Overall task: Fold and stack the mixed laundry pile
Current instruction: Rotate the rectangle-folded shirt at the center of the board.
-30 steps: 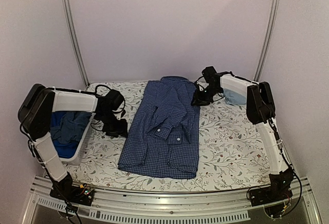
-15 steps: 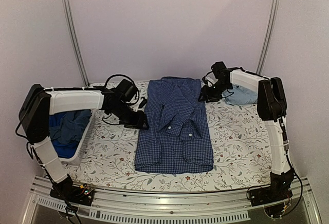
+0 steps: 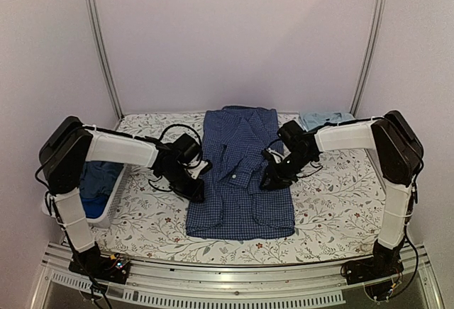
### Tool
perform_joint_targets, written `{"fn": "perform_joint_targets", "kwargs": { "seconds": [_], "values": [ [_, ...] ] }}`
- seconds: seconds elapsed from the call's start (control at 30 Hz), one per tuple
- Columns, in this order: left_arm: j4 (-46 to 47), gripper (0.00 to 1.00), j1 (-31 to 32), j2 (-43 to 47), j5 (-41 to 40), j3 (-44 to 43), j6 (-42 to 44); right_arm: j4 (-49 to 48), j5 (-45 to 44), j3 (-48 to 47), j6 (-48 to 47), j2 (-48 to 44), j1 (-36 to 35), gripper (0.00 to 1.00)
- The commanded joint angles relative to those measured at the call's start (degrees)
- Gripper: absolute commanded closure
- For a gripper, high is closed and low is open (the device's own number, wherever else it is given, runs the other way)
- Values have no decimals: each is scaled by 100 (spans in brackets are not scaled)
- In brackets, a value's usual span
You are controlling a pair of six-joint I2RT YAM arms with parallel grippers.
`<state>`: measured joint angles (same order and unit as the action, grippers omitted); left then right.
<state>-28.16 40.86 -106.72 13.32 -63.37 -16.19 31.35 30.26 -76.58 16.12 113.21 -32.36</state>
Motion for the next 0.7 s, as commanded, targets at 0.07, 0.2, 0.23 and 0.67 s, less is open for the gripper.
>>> {"fn": "perform_joint_targets", "kwargs": {
  "seconds": [0.07, 0.2, 0.23, 0.67],
  "values": [
    [-672, 79, 375, 2, -1111, 398, 400, -543, 445, 1281, 602, -623, -220, 71],
    [-714, 69, 416, 466, -1289, 570, 356, -490, 477, 1786, 622, -951, -352, 74],
    [-638, 63, 432, 649, -1211, 646, 330, -382, 525, 1785, 583, -1009, -396, 74],
    [729, 40, 388, 2933, 580, 2814, -2160, -532, 334, 3391, 1817, -2797, -473, 51]
  ]
}}
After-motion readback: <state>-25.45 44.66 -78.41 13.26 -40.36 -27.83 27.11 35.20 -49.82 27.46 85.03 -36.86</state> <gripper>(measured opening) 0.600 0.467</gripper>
